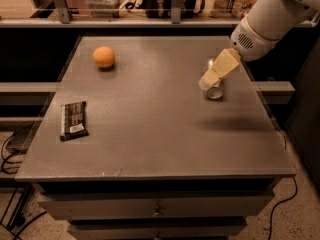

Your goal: Place redbull can upright

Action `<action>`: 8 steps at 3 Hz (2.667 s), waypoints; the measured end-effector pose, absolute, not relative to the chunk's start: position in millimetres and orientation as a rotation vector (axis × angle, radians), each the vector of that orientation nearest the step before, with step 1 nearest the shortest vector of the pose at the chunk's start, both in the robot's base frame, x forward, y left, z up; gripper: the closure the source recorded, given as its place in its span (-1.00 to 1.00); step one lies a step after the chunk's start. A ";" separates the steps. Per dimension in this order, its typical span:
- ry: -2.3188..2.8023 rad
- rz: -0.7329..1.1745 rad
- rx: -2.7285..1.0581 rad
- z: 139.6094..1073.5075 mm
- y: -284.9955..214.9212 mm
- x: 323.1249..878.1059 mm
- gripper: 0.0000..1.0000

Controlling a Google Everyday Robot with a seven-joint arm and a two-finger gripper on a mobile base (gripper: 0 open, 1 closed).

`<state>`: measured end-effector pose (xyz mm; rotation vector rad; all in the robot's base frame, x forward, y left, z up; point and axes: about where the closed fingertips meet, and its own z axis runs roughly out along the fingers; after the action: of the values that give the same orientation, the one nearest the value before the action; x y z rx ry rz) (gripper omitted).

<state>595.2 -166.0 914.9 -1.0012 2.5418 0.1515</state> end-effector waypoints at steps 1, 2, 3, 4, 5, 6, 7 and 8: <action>2.537 0.199 -0.874 910.3 -175.1 629.5 -1.00; 2.530 0.226 -0.806 905.5 -179.9 658.4 -1.00; 2.545 0.210 -0.786 899.9 -178.2 681.0 -1.00; 2.581 0.174 -0.773 891.2 -175.9 697.7 -1.00; 2.628 0.166 -0.765 876.5 -169.4 707.6 -1.00; 2.664 0.169 -0.771 862.9 -161.9 711.0 -0.68; 2.699 0.168 -0.771 851.9 -157.3 712.0 -0.21; 2.714 0.136 -0.773 853.6 -154.2 711.0 0.26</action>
Offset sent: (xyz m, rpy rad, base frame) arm 0.1001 -0.0236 -0.0105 0.1471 -0.0539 -0.1743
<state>711.0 -154.2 853.6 -0.7729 2.7143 0.1362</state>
